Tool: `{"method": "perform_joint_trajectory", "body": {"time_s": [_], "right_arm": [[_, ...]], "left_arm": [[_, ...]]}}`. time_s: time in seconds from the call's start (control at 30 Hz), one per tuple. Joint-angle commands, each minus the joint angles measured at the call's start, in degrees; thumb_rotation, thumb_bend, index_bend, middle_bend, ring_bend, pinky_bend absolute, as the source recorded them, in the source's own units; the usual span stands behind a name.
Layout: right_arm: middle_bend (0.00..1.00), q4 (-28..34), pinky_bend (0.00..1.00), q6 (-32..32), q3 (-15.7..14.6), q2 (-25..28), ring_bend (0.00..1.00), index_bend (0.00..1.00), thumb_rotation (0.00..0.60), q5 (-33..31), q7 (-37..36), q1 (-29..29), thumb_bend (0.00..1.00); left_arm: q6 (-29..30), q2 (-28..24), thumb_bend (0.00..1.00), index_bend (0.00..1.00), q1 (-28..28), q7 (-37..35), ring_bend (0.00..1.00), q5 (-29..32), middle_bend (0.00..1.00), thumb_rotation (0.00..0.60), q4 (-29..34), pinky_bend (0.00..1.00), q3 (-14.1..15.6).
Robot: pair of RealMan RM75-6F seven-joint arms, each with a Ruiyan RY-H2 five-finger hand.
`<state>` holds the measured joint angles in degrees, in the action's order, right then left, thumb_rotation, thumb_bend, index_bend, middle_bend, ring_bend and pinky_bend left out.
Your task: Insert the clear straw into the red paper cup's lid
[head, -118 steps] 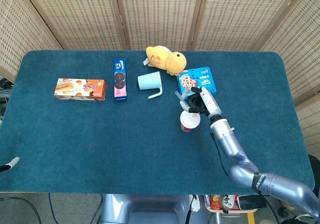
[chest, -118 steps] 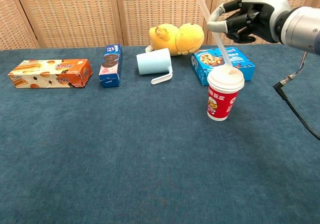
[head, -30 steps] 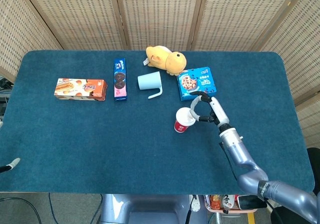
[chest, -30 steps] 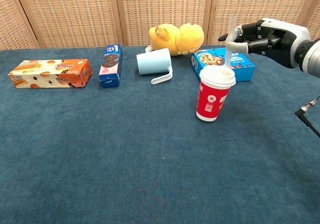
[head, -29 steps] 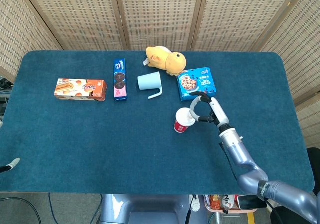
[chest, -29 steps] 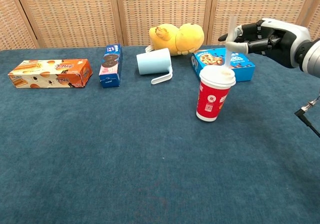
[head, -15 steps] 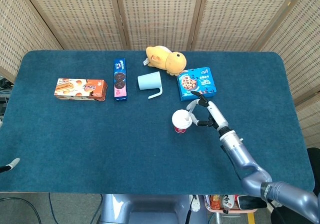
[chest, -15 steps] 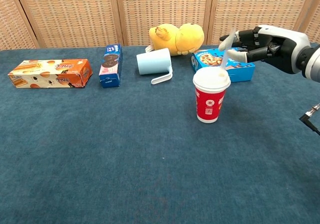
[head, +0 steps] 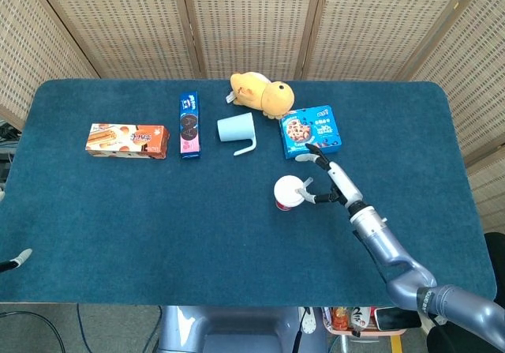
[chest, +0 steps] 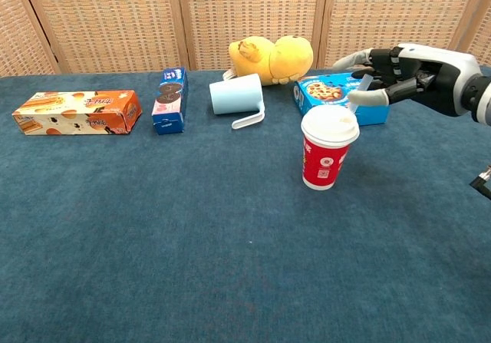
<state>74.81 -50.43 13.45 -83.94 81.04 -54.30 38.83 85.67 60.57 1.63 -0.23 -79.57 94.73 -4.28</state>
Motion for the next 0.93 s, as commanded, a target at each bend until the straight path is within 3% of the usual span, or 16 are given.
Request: {"method": "perform_joint_trajectory", "body": {"time_s": [0.03, 0.17, 0.43, 0.57, 0.67, 0.83, 0.93], "right_arm": [[0.00, 0.3, 0.00, 0.2, -0.5, 0.7, 0.00, 0.12, 0.600, 0.6, -0.2, 0.2, 0.07], [0.00, 2.9, 0.00, -0.5, -1.6, 4.4, 0.00, 0.00, 0.600, 3.1, 1.0, 0.1, 0.00], [0.00, 7.3, 0.00, -7.5, -3.8, 12.0, 0.00, 0.00, 0.600, 7.5, 11.3, -3.2, 0.00], [0.00, 9.6, 0.00, -15.4, -6.1, 16.9, 0.00, 0.00, 0.600, 11.2, 20.2, -7.6, 0.00], [0.00, 11.2, 0.00, -23.9, -8.8, 20.5, 0.00, 0.00, 0.600, 14.5, 31.0, -13.5, 0.00], [0.00, 14.4, 0.00, -33.9, -11.6, 20.9, 0.00, 0.00, 0.600, 16.5, 44.3, -21.2, 0.00], [0.00, 15.2, 0.00, -36.4, -12.0, 20.2, 0.00, 0.00, 0.600, 16.9, 47.7, -23.1, 0.00]], "left_arm": [[0.0, 0.0, 0.16, 0.00, 0.0, 0.0, 0.00, 0.0, 0.00, 0.600, 0.0, 0.00, 0.0], [0.1, -0.1, 0.16, 0.00, -0.1, -0.3, 0.00, -0.1, 0.00, 0.600, 0.0, 0.00, 0.1], [0.8, -0.4, 0.16, 0.00, -0.5, -1.2, 0.00, -0.6, 0.00, 0.600, -0.2, 0.00, 0.1], [1.9, -0.7, 0.16, 0.00, -1.0, -1.6, 0.00, -1.5, 0.00, 0.600, -0.2, 0.00, 0.4], [3.5, -0.7, 0.16, 0.00, -1.7, -1.7, 0.00, -2.4, 0.00, 0.600, -0.2, 0.00, 0.6], [6.0, -0.5, 0.16, 0.00, -2.7, -1.8, 0.00, -4.1, 0.00, 0.600, -0.4, 0.00, 0.9], [6.8, -0.3, 0.16, 0.00, -3.1, -1.8, 0.00, -4.6, 0.00, 0.600, -0.6, 0.00, 1.0]]}}
